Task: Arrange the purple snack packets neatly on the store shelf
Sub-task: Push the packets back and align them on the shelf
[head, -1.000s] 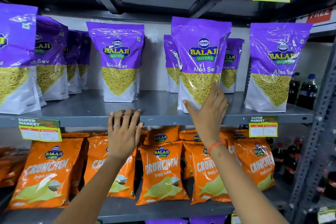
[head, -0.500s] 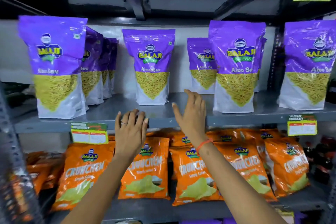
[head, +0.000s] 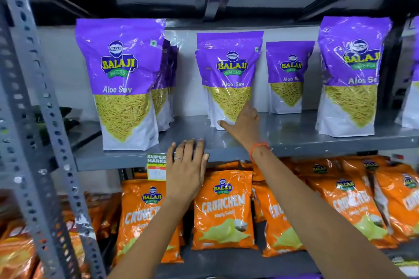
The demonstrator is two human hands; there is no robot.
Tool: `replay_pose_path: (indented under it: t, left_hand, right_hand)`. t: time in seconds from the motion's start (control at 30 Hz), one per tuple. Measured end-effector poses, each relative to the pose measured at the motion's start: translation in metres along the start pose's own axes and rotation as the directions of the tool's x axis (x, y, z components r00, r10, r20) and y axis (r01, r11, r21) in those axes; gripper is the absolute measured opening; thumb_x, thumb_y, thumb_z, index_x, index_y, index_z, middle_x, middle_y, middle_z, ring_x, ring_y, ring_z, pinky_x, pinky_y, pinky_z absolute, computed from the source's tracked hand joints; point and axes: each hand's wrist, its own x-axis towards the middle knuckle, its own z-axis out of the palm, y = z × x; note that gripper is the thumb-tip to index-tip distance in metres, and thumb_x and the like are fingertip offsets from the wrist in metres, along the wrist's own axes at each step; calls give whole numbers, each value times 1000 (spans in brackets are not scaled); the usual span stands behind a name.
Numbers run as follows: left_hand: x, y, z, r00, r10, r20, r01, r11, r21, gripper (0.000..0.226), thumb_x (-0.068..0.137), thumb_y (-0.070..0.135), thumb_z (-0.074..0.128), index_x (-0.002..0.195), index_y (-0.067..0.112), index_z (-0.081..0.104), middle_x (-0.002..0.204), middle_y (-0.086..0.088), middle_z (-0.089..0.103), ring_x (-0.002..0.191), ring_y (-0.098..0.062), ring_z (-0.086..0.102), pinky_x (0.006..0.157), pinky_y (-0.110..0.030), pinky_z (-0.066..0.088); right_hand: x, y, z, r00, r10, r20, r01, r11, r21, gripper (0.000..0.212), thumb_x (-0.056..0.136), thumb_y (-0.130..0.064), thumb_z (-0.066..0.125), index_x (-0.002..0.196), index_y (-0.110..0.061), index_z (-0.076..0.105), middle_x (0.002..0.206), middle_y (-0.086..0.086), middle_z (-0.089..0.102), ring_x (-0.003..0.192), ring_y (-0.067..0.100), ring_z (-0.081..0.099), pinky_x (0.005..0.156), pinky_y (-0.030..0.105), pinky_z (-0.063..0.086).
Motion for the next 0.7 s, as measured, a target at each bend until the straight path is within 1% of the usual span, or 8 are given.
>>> replay_pose_path:
  t: [0.1,0.17,0.27,0.37,0.43,0.53,0.6,0.7]
  left_hand:
    - [1,0,1,1000,4,-25,-4,1000,2,44,98,32,34,125,11,62,116,-10,65,107,-29,59,103,-45,35]
    - [-1,-1,4,999,8,-38,-8,1000,4,44,98,32,34,125,11,62,116,-10,66,108,-29,59,102,-45,34]
    - [-1,0,9,998,-13,-56,12,1000,-15,44,98,32,33,126,11,62,116,-10,66,109,-29,59,104,-45,33]
    - [-3,2,14,997,-14,-77,11,999,-38,45,99,32,32,128,11,59,120,-10,64,111,-29,56,104,-45,32]
    - [-3,2,17,995,-27,-95,23,999,-43,45,100,32,31,130,12,58,124,-10,63,114,-29,55,105,-45,32]
    - [-6,5,20,992,-43,-120,39,999,-32,44,100,32,33,134,13,54,130,-9,60,121,-29,51,108,-45,29]
    - [-7,5,20,992,-47,-115,43,998,-41,44,100,32,33,135,13,52,131,-9,60,123,-27,46,109,-46,27]
    - [-5,8,14,993,-55,-100,52,998,-36,45,100,33,31,135,13,52,130,-10,60,124,-27,43,110,-45,26]
  right_hand:
    - [14,-8,5,997,62,-37,-62,998,-11,121,72,-55,74,150,4,2,150,30,26,138,41,30,116,44,24]
    - [22,-10,11,994,97,-55,-100,994,-50,129,66,-60,76,150,3,-1,152,31,21,140,42,26,117,47,22]
    - [30,-13,16,985,147,-87,-154,985,-75,140,56,-66,78,151,-1,-3,147,28,29,134,41,35,110,55,34]
    - [36,-16,18,984,149,-100,-159,981,-108,146,49,-70,79,151,-4,-2,143,25,34,129,41,41,104,62,38]
    - [38,-17,19,983,153,-99,-163,981,-102,148,48,-70,79,151,-5,-4,144,24,33,130,41,40,104,63,36]
    - [37,-16,19,982,170,-78,-176,981,-85,146,51,-67,80,151,-5,-7,144,25,32,130,42,40,105,63,36]
    - [36,-17,17,982,176,-62,-179,982,-55,143,55,-63,81,151,-5,-8,144,25,32,131,42,39,106,62,36]
    - [32,-17,7,984,171,-40,-172,985,-10,140,58,-56,83,151,-6,-9,146,25,30,134,41,37,108,61,34]
